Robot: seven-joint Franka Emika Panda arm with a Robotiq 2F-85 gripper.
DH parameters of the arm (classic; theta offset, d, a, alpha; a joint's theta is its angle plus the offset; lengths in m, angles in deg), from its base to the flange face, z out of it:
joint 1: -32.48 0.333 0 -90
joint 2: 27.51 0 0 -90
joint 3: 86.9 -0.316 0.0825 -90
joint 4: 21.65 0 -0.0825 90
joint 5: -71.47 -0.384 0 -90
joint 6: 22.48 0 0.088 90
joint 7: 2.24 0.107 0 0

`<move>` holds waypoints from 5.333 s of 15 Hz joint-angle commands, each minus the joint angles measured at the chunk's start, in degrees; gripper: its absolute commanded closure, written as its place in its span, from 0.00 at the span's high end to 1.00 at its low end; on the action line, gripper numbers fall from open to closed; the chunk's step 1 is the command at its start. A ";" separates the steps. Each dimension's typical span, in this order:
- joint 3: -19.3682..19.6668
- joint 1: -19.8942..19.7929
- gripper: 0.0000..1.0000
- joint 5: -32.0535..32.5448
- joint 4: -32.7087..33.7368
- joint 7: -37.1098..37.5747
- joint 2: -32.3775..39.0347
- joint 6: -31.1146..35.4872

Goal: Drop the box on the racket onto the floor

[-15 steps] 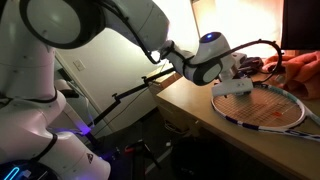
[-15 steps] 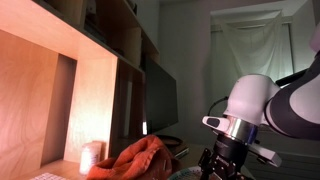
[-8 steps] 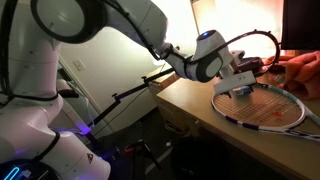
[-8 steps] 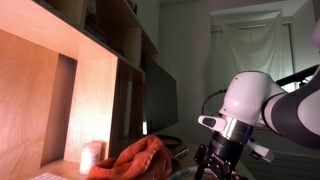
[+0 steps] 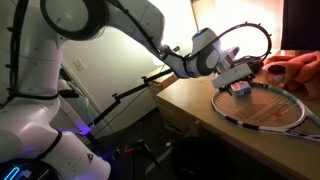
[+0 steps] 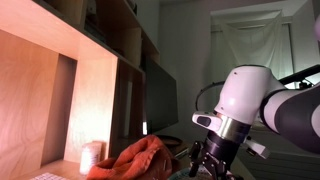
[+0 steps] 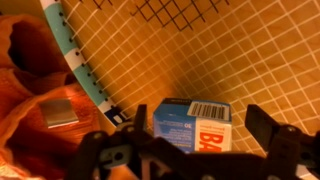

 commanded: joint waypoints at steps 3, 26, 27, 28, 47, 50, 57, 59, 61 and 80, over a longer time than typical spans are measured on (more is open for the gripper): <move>-2.11 -1.29 1.00 2.77 1.08 -1.04 -0.94 -2.95; -5.27 -1.57 0.74 1.58 14.33 -10.19 5.70 -19.42; -5.31 -1.55 0.74 1.60 14.68 -10.37 5.85 -19.78; -5.28 -1.58 0.72 1.57 14.88 -10.41 5.96 -19.73; 9.42 7.99 0.04 12.73 10.04 12.33 0.34 -17.07; 15.39 12.33 0.04 21.49 8.06 26.09 -1.08 -19.15; 17.26 16.73 0.04 42.21 4.75 54.08 -4.35 -36.39; 15.05 16.69 0.03 46.32 4.28 59.70 -4.79 -44.79; 12.22 16.23 0.04 48.86 3.78 64.15 -5.08 -54.01; -4.29 7.99 0.41 54.33 2.88 71.32 -3.31 -81.65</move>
